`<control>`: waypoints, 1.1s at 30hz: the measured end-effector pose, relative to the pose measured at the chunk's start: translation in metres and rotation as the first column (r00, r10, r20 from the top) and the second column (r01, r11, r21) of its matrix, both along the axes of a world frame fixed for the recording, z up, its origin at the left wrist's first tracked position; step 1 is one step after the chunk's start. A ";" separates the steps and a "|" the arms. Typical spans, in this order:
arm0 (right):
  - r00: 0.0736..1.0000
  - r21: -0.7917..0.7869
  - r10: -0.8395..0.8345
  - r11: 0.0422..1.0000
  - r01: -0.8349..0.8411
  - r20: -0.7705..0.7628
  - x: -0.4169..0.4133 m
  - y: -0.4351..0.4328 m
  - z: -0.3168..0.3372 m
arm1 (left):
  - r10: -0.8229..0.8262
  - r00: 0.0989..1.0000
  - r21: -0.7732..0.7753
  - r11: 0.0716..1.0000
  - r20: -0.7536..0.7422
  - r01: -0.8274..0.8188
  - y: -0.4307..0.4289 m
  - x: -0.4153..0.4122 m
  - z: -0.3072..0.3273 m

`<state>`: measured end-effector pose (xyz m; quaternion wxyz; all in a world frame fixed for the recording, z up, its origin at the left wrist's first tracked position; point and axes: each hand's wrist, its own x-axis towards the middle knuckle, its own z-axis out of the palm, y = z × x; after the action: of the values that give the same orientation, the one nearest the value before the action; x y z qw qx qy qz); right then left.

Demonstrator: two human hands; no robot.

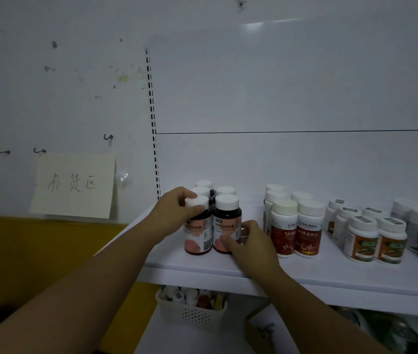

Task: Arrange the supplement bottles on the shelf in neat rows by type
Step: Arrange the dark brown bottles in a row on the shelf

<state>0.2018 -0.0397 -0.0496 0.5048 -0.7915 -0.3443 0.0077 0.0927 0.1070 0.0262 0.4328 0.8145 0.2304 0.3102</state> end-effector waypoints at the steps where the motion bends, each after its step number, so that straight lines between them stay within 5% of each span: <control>1: 1.000 0.010 -0.006 1.000 0.006 -0.006 0.000 0.000 -0.001 | -0.008 1.000 -0.012 1.000 -0.001 0.008 -0.001 0.000 0.000; 6: 0.968 0.228 -0.141 0.969 0.093 0.209 -0.008 -0.007 -0.007 | 0.083 0.994 0.035 0.996 0.066 -0.086 -0.008 -0.012 0.004; 10: 0.877 0.289 -0.103 0.956 -0.042 0.470 -0.018 -0.013 -0.008 | 0.140 0.967 -0.102 0.987 0.213 -0.121 -0.011 -0.042 0.017; 13: 0.832 0.286 -0.020 0.944 -0.167 0.554 -0.028 -0.014 -0.006 | 0.108 0.978 -0.155 0.985 0.180 -0.080 -0.016 -0.063 0.025; 15: 0.907 0.279 0.100 0.933 -0.229 0.410 -0.042 -0.012 0.004 | 0.081 0.982 -0.183 0.982 0.170 -0.050 -0.024 -0.073 0.029; 17: 0.942 0.272 0.334 0.909 -0.316 -0.021 -0.060 -0.011 0.021 | 0.054 0.984 -0.248 0.969 0.167 -0.011 -0.033 -0.078 0.032; 19: 0.639 0.414 0.556 0.829 -0.377 -0.531 -0.071 -0.010 0.033 | 0.040 0.988 -0.306 0.952 0.146 0.007 -0.044 -0.080 0.032; 20: 0.455 0.476 0.610 0.792 -0.383 -0.649 -0.074 -0.011 0.036 | 0.038 0.990 -0.323 0.946 0.134 0.007 -0.049 -0.080 0.031; 22: 0.265 0.542 0.649 0.750 -0.380 -0.713 -0.076 -0.015 0.035 | 0.040 0.994 -0.333 0.943 0.102 -0.004 -0.056 -0.080 0.029; 24: 0.193 0.592 0.666 0.736 -0.329 -0.721 -0.076 -0.017 0.033 | 0.007 0.998 -0.323 0.946 0.068 0.015 -0.060 -0.081 0.029; 33: 0.157 0.652 0.705 0.703 -0.286 -0.691 -0.065 -0.030 0.032 | -0.147 0.980 -0.352 0.917 0.133 0.185 -0.065 -0.077 0.029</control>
<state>0.1370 -0.0698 -0.0174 0.7101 -0.3680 -0.2409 0.5498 0.0157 0.0422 0.0554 0.6118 0.7199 0.1910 0.2664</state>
